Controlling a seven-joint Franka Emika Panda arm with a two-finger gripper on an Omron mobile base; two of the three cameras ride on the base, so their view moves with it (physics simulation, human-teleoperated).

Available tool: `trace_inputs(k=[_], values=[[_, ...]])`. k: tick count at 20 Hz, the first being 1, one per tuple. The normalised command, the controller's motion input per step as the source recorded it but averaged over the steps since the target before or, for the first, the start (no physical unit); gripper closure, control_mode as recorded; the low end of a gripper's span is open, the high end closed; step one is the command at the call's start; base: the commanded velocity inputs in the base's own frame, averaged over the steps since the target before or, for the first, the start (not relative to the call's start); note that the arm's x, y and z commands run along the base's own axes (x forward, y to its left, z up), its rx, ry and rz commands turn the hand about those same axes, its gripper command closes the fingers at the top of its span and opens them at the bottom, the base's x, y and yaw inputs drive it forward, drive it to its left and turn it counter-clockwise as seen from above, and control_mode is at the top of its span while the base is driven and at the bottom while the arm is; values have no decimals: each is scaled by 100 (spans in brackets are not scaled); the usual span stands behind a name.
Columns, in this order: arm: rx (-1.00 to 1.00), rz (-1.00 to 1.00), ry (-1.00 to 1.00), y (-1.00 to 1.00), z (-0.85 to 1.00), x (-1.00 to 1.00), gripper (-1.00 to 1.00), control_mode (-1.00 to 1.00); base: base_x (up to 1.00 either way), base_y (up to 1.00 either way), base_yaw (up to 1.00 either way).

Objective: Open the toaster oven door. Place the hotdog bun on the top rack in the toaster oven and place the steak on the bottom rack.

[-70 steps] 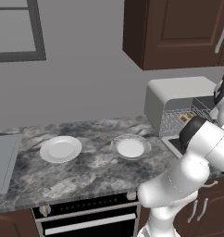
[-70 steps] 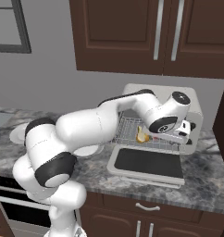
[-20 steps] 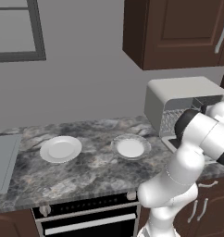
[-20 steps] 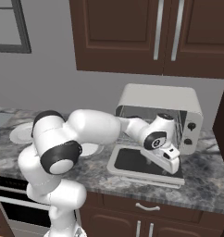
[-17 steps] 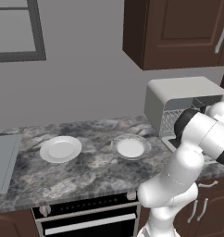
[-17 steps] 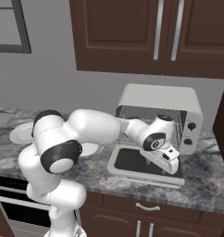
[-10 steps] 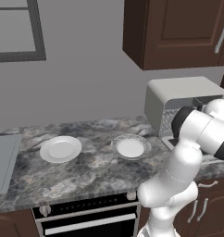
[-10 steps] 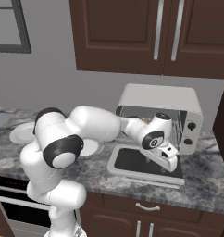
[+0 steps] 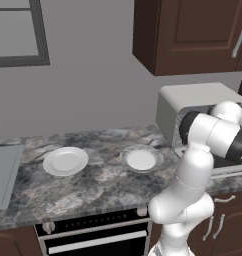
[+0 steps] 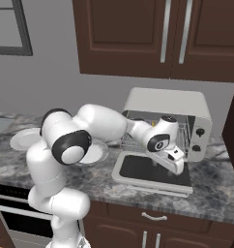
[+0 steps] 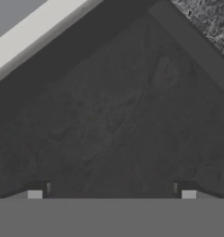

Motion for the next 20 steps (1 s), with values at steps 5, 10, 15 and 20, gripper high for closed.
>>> trace_inputs(k=[5, 10, 15, 20], values=[[0, 0, 0, 0, -9, 32, -100, -100, 0, 0, 0], [0, 0, 0, 0, -10, 27, -100, -100, 0, 0, 0], [0, 0, -1, 3, -10, 22, -100, -100, 0, 0, 0], [0, 0, -2, 5, -9, 29, -100, -100, 0, 0, 0]])
